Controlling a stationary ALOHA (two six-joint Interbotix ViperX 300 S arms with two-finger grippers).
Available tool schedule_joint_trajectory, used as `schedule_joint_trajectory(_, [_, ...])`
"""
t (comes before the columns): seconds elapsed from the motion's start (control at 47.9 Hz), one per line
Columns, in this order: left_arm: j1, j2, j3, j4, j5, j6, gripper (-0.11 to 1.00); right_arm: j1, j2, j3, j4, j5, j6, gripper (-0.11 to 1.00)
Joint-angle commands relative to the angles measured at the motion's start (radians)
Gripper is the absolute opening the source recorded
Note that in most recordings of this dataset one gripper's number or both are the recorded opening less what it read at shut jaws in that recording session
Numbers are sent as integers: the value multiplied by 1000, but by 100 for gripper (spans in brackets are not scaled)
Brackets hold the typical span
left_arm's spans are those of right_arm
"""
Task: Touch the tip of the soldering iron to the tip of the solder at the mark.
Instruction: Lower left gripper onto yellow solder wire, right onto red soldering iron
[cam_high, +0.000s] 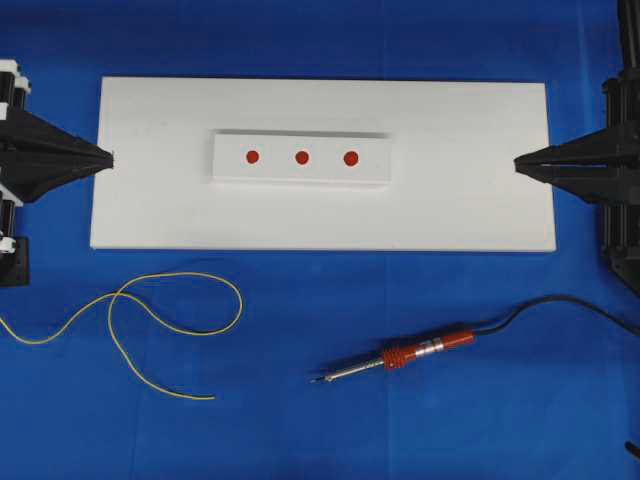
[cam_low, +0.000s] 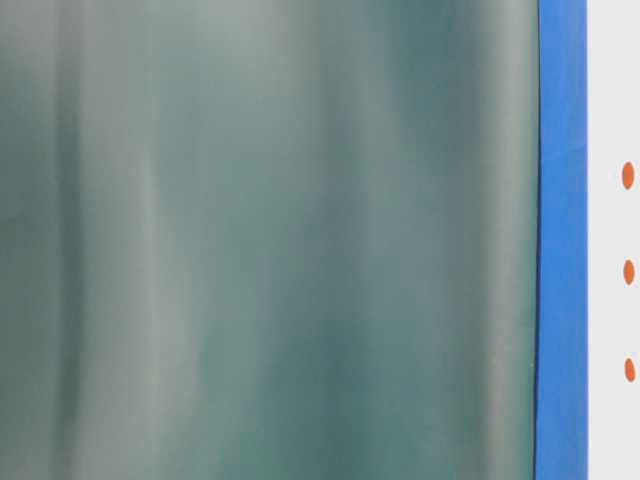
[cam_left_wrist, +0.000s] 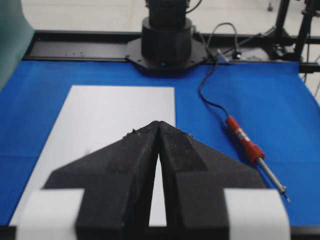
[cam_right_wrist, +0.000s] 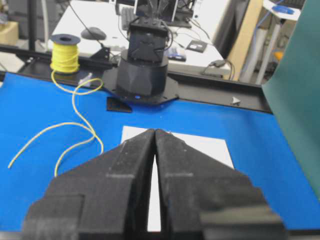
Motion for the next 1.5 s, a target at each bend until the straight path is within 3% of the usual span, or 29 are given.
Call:
schedule_joint_trajectory(0.0, [-31,9,-15,0,12,-5,1,21,15,-20,3,-3,17,0])
schedule_joint_trajectory(0.125, [-74,11,-11,0,40,-6,1,64,37,-37,8,37,37,-6])
schedule_joint_trajectory(0.376, [-258,23,23,0,44,-5,1,176,78,-31,8,52,110,-5])
schedule_joint_trajectory(0.459, [-316,35,35,0,37,-6,1,235,106,-26,8,49,135,2])
schedule_joint_trajectory(0.543, [-382,67,51,0,20,-8,3,285,147,-21,8,48,161,16])
schedule_joint_trajectory(0.647, [-436,123,66,0,-3,-8,25,336,222,-18,28,44,193,45])
schedule_joint_trajectory(0.793, [-480,247,94,0,-54,-11,71,380,368,-18,71,-15,201,87])
schedule_joint_trajectory(0.835, [-483,285,97,-2,-81,-17,82,388,411,-17,83,-38,201,93])
schedule_joint_trajectory(0.981, [-489,445,107,-2,-189,-46,81,400,569,-3,147,-130,201,90])
schedule_joint_trajectory(1.128, [-502,606,104,-2,-284,-58,81,436,724,11,179,-267,201,90])
schedule_joint_trajectory(1.336, [-529,778,104,-2,-426,-60,79,485,930,6,268,-426,201,90])
schedule_joint_trajectory(1.483, [-531,876,95,-2,-494,-60,78,514,1052,-20,298,-497,201,90])
